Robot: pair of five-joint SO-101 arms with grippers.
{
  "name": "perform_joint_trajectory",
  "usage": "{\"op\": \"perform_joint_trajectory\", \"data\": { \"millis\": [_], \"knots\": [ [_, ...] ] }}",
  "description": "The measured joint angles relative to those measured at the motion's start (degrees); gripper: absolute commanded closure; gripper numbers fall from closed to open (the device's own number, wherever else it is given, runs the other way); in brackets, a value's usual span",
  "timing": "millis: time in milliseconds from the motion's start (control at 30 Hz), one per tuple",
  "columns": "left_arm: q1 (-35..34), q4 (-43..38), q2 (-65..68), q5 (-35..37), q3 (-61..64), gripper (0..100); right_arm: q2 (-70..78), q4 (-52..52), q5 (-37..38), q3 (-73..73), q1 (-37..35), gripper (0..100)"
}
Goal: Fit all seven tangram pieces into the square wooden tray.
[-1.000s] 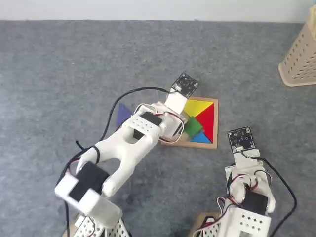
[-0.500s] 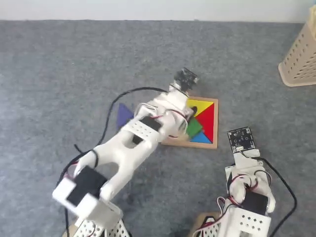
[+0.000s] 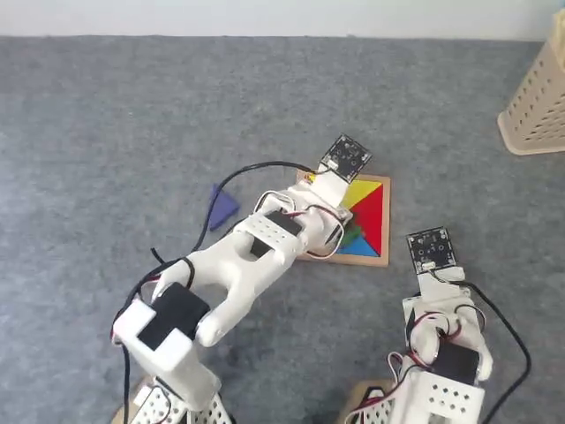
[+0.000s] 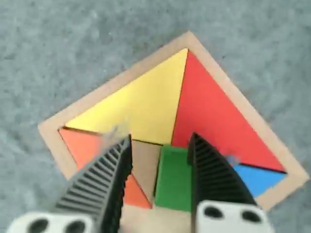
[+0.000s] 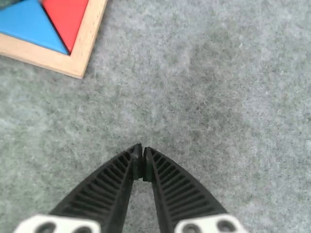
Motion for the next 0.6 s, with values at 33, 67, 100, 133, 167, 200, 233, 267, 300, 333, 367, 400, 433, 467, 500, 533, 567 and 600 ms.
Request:
{"op": "perform_joint_trajectory", "data": {
  "millis": [33,67,100,133,167,200,233,267,300,333,367,400,433,467,500,533,567,600],
  "knots": [
    [0.00,0.00,0.00,-0.62,0.53,82,0.00,0.00,0.00,0.00,0.00,99.1],
    [0.00,0.00,-0.09,-0.97,1.05,82,0.00,0.00,0.00,0.00,0.00,99.1],
    [0.00,0.00,-0.26,-1.32,1.32,82,0.00,0.00,0.00,0.00,0.00,99.1],
    [0.00,0.00,-0.62,-1.76,1.58,82,0.00,0.00,0.00,0.00,0.00,99.1],
    [0.00,0.00,-0.97,-2.02,1.76,82,0.00,0.00,0.00,0.00,0.00,99.1],
    [0.00,0.00,-1.14,-2.02,1.85,82,0.00,0.00,0.00,0.00,0.00,99.1],
    [0.00,0.00,-1.41,-2.02,1.85,82,0.00,0.00,0.00,0.00,0.00,99.1],
    [0.00,0.00,-1.76,-2.02,1.85,82,0.00,0.00,0.00,0.00,0.00,99.1],
    [0.00,0.00,-2.11,-2.02,1.85,82,0.00,0.00,0.00,0.00,0.00,99.1],
    [0.00,0.00,-2.64,-2.02,1.85,82,0.00,0.00,0.00,0.00,0.00,99.1],
    [0.00,0.00,-3.52,-2.02,2.11,82,0.00,0.00,0.00,0.00,0.00,99.1],
    [-0.26,0.00,-4.84,-2.02,2.64,82,0.00,0.00,0.00,0.00,0.00,99.1],
    [-0.62,0.00,-6.42,-2.02,3.34,82,0.00,0.00,0.00,0.00,0.00,99.1],
    [-1.23,0.00,-8.26,-2.02,4.40,82,0.00,0.00,0.00,0.00,0.00,99.1],
    [-1.58,0.00,-10.11,-2.02,5.54,82,0.00,0.00,0.00,0.00,0.00,99.1],
    [-1.76,0.00,-12.40,-1.85,7.12,82,0.00,0.00,0.00,0.00,0.00,99.1],
    [-1.93,0.09,-14.59,-2.20,8.70,82,0.00,0.00,0.00,0.00,0.00,99.1],
    [-2.55,0.26,-16.79,-2.29,10.55,82,0.00,0.00,0.00,0.00,0.00,99.1]
  ]
}}
